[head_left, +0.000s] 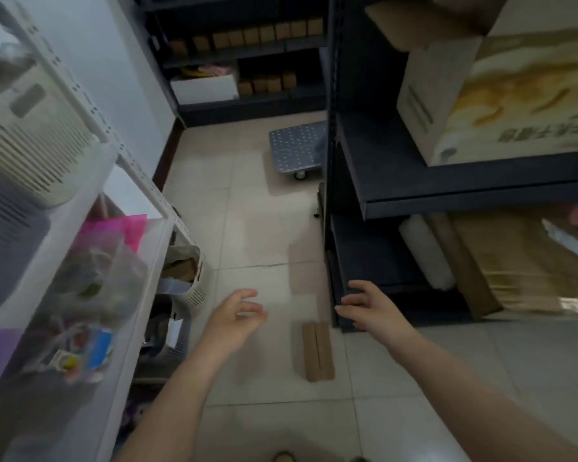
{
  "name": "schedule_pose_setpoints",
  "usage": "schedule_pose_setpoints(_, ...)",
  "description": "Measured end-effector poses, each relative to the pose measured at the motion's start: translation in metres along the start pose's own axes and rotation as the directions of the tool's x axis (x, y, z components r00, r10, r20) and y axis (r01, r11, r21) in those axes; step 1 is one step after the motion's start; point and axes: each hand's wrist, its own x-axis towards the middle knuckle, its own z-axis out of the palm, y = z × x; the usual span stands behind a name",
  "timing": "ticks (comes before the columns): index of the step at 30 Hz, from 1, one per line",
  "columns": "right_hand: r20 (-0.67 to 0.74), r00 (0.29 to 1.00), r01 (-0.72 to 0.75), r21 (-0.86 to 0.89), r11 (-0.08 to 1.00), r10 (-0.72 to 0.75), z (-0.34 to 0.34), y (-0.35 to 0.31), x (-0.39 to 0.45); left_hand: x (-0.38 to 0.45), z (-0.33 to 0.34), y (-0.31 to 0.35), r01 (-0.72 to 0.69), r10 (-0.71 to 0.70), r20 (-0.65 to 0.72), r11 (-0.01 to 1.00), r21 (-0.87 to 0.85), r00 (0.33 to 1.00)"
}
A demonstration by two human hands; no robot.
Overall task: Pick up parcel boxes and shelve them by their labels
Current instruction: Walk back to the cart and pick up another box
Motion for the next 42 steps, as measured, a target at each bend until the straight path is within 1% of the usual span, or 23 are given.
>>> schedule_pose_setpoints(2,-0.022,1.0,-0.002,-0.025,1.0,0.002,0.001,0.026,0.019,0.028,0.016,-0.024,-0.009,0.009,0.012,1.0,0.003,1.0)
schedule_pose_setpoints(5,-0.052,0.998,-0.027,-0.067,0.997,0.023,0.008,0.078,0.052,0.07,0.05,-0.079,-0.019,0.018,0.047,0.999,0.026,0.999)
schedule_pose_setpoints(10,-0.069,0.994,-0.092,-0.147,0.985,0.083,0.034,0.186,0.124,0.144,0.107,-0.195,0.02,-0.022,0.062,0.999,0.032,0.998)
schedule_pose_setpoints(14,-0.044,0.991,-0.136,-0.225,0.965,0.129,0.061,0.27,0.189,0.205,0.15,-0.286,0.066,-0.069,0.066,0.997,0.036,0.995)
schedule_pose_setpoints(18,-0.038,0.992,-0.124,-0.297,0.947,0.118,0.082,0.341,0.26,0.27,0.194,-0.362,0.079,-0.083,0.097,0.996,0.047,0.992)
schedule_pose_setpoints(22,-0.037,0.997,-0.078,-0.369,0.926,0.069,0.092,0.386,0.311,0.32,0.229,-0.415,0.065,-0.076,0.157,0.995,0.074,0.985)
schedule_pose_setpoints(25,-0.017,0.998,-0.063,-0.391,0.918,0.061,0.096,0.414,0.337,0.346,0.251,-0.448,0.079,-0.105,0.214,0.989,0.126,0.971)
schedule_pose_setpoints(27,-0.052,0.989,-0.145,-0.34,0.929,0.135,0.097,0.441,0.356,0.353,0.265,-0.467,0.132,-0.168,0.246,0.979,0.153,0.955)
schedule_pose_setpoints(30,-0.016,0.962,-0.264,-0.296,0.918,0.272,0.102,0.464,0.373,0.359,0.278,-0.487,0.2,-0.237,0.258,0.966,0.161,0.936)
schedule_pose_setpoints(31,-0.005,0.959,-0.271,-0.296,0.916,0.282,0.104,0.471,0.377,0.359,0.283,-0.492,0.219,-0.25,0.267,0.965,0.143,0.931)
schedule_pose_setpoints(33,0.015,0.961,-0.261,-0.282,0.923,0.277,0.106,0.485,0.386,0.36,0.29,-0.496,0.276,-0.286,0.292,0.958,0.078,0.913)
schedule_pose_setpoints(35,0.04,0.968,-0.231,-0.236,0.944,0.247,0.109,0.491,0.387,0.358,0.297,-0.498,0.29,-0.275,0.304,0.957,-0.004,0.912)
schedule_pose_setpoints(39,0.021,0.978,-0.196,-0.22,0.956,0.205,0.118,0.492,0.381,0.352,0.3,-0.503,0.263,-0.225,0.24,0.954,-0.142,0.944)
schedule_pose_setpoints(42,0.02,0.992,-0.119,-0.187,0.975,0.125,0.123,0.483,0.376,0.348,0.292,-0.497,0.207,-0.174,0.161,0.955,-0.214,0.972)
